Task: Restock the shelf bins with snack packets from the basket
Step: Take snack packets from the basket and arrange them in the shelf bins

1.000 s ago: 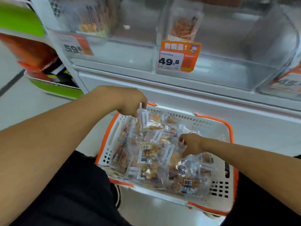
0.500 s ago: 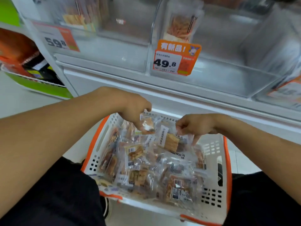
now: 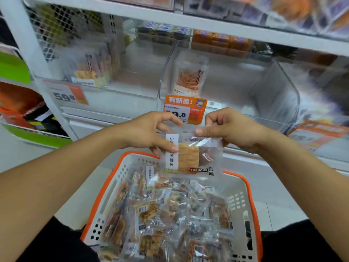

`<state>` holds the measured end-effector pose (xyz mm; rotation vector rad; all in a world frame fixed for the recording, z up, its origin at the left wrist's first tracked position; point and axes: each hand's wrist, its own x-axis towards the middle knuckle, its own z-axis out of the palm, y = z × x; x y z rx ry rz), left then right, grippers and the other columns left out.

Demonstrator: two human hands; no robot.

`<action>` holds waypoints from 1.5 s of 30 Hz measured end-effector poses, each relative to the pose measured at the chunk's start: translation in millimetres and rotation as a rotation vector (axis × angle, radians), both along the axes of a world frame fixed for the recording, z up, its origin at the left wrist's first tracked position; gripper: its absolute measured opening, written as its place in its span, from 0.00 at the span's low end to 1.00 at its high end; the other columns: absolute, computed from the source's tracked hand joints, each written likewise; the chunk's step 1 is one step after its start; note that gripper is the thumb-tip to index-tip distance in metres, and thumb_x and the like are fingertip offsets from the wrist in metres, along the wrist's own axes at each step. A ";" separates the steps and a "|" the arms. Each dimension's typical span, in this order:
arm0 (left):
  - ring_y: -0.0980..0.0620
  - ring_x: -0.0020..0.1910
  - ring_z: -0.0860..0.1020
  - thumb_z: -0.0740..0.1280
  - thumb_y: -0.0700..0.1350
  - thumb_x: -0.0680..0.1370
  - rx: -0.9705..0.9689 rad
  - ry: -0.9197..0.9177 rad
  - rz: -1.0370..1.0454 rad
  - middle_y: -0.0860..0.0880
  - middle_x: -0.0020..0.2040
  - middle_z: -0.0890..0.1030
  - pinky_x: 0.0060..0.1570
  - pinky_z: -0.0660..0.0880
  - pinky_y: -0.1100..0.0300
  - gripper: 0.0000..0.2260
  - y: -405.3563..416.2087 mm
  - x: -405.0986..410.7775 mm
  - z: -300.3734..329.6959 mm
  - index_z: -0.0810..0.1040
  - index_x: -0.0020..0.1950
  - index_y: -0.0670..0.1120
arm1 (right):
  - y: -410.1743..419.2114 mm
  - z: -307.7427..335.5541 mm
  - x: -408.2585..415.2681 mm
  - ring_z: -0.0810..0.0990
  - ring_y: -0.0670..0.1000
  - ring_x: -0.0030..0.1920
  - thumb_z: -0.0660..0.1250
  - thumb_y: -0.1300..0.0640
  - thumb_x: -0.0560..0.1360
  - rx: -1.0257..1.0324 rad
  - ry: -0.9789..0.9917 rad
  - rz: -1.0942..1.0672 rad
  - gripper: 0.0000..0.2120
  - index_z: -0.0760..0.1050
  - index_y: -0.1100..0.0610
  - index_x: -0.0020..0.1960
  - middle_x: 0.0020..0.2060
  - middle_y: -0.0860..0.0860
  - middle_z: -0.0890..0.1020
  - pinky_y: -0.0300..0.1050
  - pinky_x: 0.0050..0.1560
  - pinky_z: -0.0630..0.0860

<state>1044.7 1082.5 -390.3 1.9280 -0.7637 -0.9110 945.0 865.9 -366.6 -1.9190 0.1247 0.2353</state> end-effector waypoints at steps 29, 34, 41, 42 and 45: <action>0.47 0.54 0.83 0.62 0.31 0.80 -0.109 0.279 0.104 0.44 0.59 0.82 0.51 0.81 0.55 0.15 55.3 14.5 39.5 0.77 0.62 0.44 | 50.3 -21.9 -4.7 0.85 0.59 0.49 0.71 0.56 0.70 0.182 0.093 0.191 0.21 0.75 0.60 0.62 0.53 0.57 0.85 0.50 0.50 0.83; 0.49 0.51 0.83 0.70 0.35 0.77 -0.211 0.009 0.312 0.47 0.56 0.81 0.45 0.82 0.58 0.15 77.2 33.8 55.2 0.77 0.63 0.45 | 84.4 7.3 32.2 0.83 0.54 0.35 0.69 0.62 0.77 0.153 -0.217 -0.017 0.10 0.80 0.70 0.51 0.42 0.61 0.84 0.44 0.32 0.80; 0.45 0.49 0.78 0.65 0.36 0.76 0.084 -0.697 0.968 0.51 0.41 0.78 0.48 0.74 0.56 0.08 161.7 98.0 47.0 0.75 0.51 0.49 | 139.8 52.0 164.2 0.78 0.37 0.24 0.74 0.54 0.75 -0.543 -0.526 -0.042 0.16 0.78 0.60 0.32 0.25 0.49 0.80 0.29 0.29 0.71; 0.44 0.50 0.78 0.64 0.36 0.76 0.123 -0.687 0.962 0.49 0.43 0.79 0.48 0.74 0.56 0.09 166.5 101.0 42.6 0.76 0.51 0.48 | 149.3 49.5 186.7 0.79 0.39 0.25 0.74 0.54 0.75 -0.569 -0.461 -0.004 0.16 0.78 0.60 0.32 0.26 0.51 0.81 0.29 0.29 0.72; 0.43 0.52 0.78 0.63 0.36 0.77 0.220 -0.679 0.922 0.45 0.51 0.80 0.49 0.76 0.53 0.13 172.4 102.7 36.5 0.77 0.58 0.47 | 173.4 28.4 247.0 0.84 0.49 0.31 0.75 0.56 0.74 -0.541 -0.187 0.109 0.11 0.79 0.65 0.42 0.38 0.59 0.84 0.41 0.34 0.82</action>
